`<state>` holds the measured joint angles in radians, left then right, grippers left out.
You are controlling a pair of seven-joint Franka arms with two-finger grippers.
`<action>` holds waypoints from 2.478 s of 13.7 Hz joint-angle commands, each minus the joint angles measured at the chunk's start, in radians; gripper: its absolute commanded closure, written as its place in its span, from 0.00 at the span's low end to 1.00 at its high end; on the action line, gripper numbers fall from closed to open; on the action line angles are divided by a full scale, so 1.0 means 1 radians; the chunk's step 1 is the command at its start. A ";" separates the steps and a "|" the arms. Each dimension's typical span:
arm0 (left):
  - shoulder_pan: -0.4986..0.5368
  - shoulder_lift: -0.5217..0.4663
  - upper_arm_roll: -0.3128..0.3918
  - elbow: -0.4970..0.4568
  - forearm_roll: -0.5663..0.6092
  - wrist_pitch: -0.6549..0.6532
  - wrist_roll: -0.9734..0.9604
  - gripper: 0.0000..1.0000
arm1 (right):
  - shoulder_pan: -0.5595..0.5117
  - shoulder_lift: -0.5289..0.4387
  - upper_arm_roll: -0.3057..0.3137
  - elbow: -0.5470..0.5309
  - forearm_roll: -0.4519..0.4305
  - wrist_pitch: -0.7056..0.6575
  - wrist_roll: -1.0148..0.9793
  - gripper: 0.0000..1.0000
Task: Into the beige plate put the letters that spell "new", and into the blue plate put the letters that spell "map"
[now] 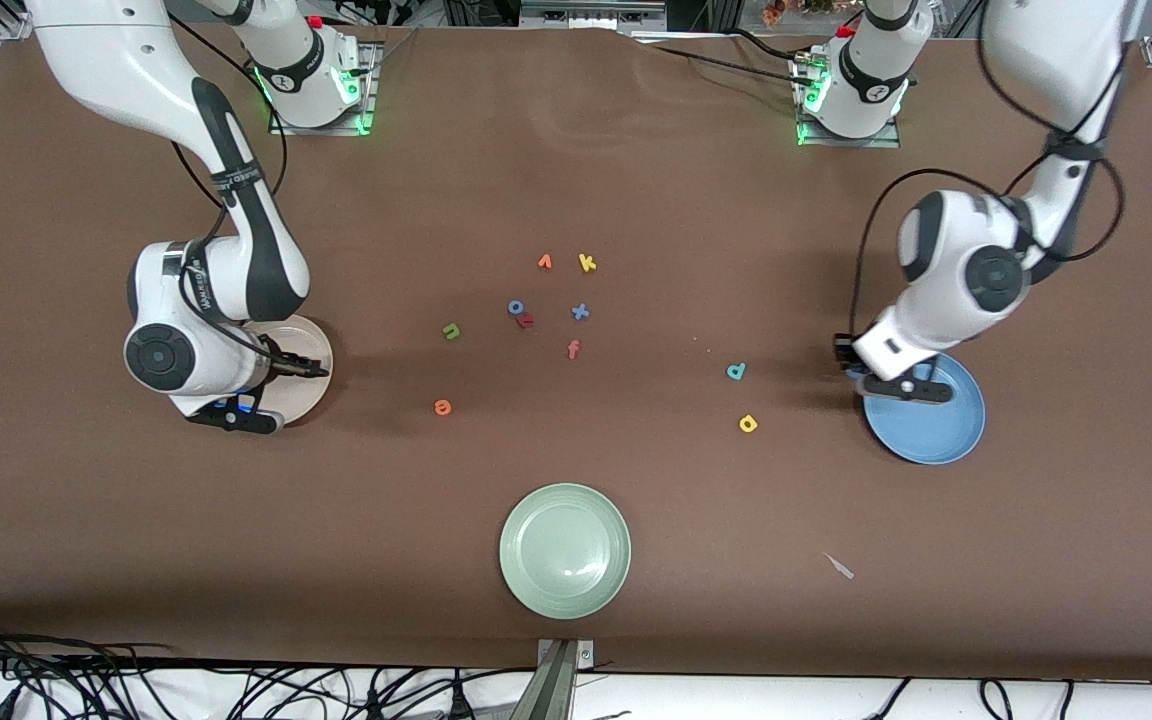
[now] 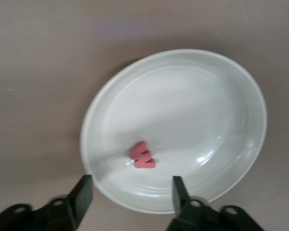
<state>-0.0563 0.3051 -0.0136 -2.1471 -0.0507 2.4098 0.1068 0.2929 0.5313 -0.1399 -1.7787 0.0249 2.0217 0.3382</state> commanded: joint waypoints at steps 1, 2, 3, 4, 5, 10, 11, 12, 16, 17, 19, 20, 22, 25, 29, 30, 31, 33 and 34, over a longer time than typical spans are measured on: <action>0.079 -0.026 -0.009 -0.023 -0.006 -0.009 0.158 0.81 | 0.014 -0.010 0.054 0.013 0.009 -0.018 0.166 0.00; 0.085 -0.023 -0.008 -0.023 -0.006 -0.009 0.163 0.70 | 0.014 -0.011 0.083 0.013 0.009 -0.009 0.258 0.00; 0.087 -0.018 -0.008 -0.023 -0.006 -0.006 0.163 0.54 | 0.015 -0.011 0.112 0.013 0.009 -0.003 0.336 0.00; 0.087 -0.012 -0.008 -0.022 -0.006 0.000 0.165 0.34 | 0.015 -0.013 0.137 0.013 0.009 0.012 0.411 0.00; 0.087 -0.014 -0.009 -0.019 -0.006 -0.001 0.165 0.25 | 0.015 -0.013 0.152 0.009 0.009 0.031 0.483 0.00; 0.038 -0.012 -0.029 -0.005 -0.020 0.003 0.143 0.24 | 0.015 -0.014 0.235 -0.021 0.009 0.115 0.845 0.00; -0.003 -0.006 -0.029 -0.004 -0.020 0.017 0.116 0.24 | 0.015 -0.016 0.247 -0.037 0.009 0.144 0.890 0.00; -0.066 0.003 -0.029 0.006 -0.021 0.043 0.064 0.24 | 0.015 -0.026 0.258 -0.065 0.009 0.182 0.933 0.00; -0.212 0.084 -0.029 0.093 -0.023 0.054 -0.159 0.24 | 0.015 -0.076 0.307 -0.232 0.007 0.401 1.050 0.00; -0.249 0.129 -0.028 0.151 -0.020 0.054 -0.179 0.24 | 0.017 -0.079 0.318 -0.258 0.007 0.440 1.077 0.00; -0.281 0.186 -0.028 0.190 -0.023 0.055 -0.200 0.24 | 0.017 -0.085 0.332 -0.292 0.006 0.475 1.099 0.00; -0.283 0.201 -0.028 0.191 -0.023 0.057 -0.200 0.23 | 0.017 -0.085 0.336 -0.315 0.006 0.506 1.108 0.00; -0.304 0.229 -0.028 0.187 -0.023 0.110 -0.200 0.19 | 0.017 -0.083 0.348 -0.366 0.004 0.589 1.110 0.00; -0.321 0.250 -0.028 0.179 -0.023 0.130 -0.203 0.18 | 0.017 -0.076 0.352 -0.378 0.004 0.601 1.110 0.01; -0.339 0.253 -0.028 0.152 -0.023 0.132 -0.200 0.12 | 0.045 -0.060 0.352 -0.377 0.004 0.617 1.110 0.12; -0.339 0.253 -0.028 0.148 -0.021 0.132 -0.200 0.13 | 0.045 -0.054 0.350 -0.375 0.004 0.621 1.110 0.14; -0.339 0.253 -0.028 0.136 -0.021 0.132 -0.190 0.16 | 0.045 -0.053 0.350 -0.375 0.003 0.623 1.110 0.17; -0.338 0.252 -0.028 0.119 -0.020 0.132 -0.185 0.27 | 0.045 -0.050 0.350 -0.375 0.000 0.623 1.105 0.23; -0.338 0.252 -0.028 0.115 -0.020 0.132 -0.185 0.36 | 0.043 -0.048 0.350 -0.375 -0.002 0.623 1.102 0.25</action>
<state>-0.3832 0.5639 -0.0520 -2.0132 -0.0510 2.5376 -0.0992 0.3364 0.4884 0.2080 -2.1368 0.0261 2.6223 1.4355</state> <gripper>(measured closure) 0.207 0.198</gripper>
